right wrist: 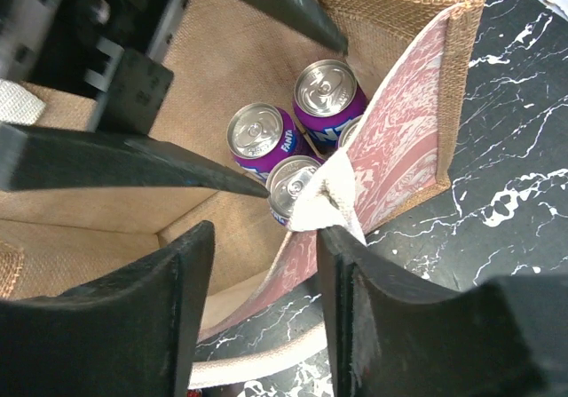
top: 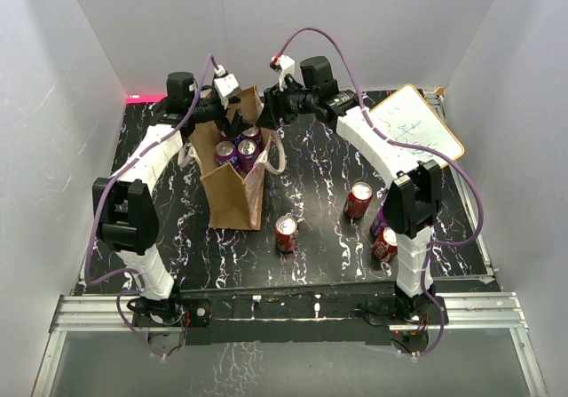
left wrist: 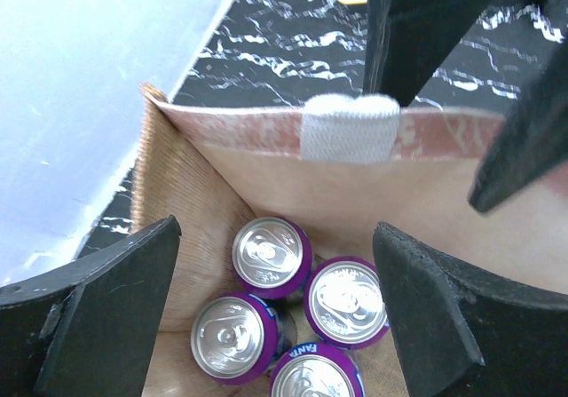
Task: Place the beverage into the canvas bag
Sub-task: Pick up the drink from the center of the board.
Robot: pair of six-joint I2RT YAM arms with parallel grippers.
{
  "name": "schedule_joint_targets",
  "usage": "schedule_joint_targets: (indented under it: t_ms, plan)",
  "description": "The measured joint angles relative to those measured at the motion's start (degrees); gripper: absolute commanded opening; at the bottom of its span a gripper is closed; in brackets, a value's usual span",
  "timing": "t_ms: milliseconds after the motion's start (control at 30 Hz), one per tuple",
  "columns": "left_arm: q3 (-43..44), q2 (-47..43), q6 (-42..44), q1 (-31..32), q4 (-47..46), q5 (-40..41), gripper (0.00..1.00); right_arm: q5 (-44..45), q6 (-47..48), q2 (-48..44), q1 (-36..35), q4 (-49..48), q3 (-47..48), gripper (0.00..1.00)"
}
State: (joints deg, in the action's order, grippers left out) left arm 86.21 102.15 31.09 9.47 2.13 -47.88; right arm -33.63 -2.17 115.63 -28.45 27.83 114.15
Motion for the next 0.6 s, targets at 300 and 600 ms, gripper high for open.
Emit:
schedule_joint_targets:
  t_ms: [300,600]
  plan:
    - [5.3,-1.8,-9.5,-0.1,-2.4,2.3,0.90,2.5,-0.9,-5.1,0.1,-1.8,-4.7,0.89]
    - [18.1,-1.8,-12.9,1.0,6.7,6.3,0.88,11.3,0.3,-20.0,2.5,-2.7,-14.4,0.92]
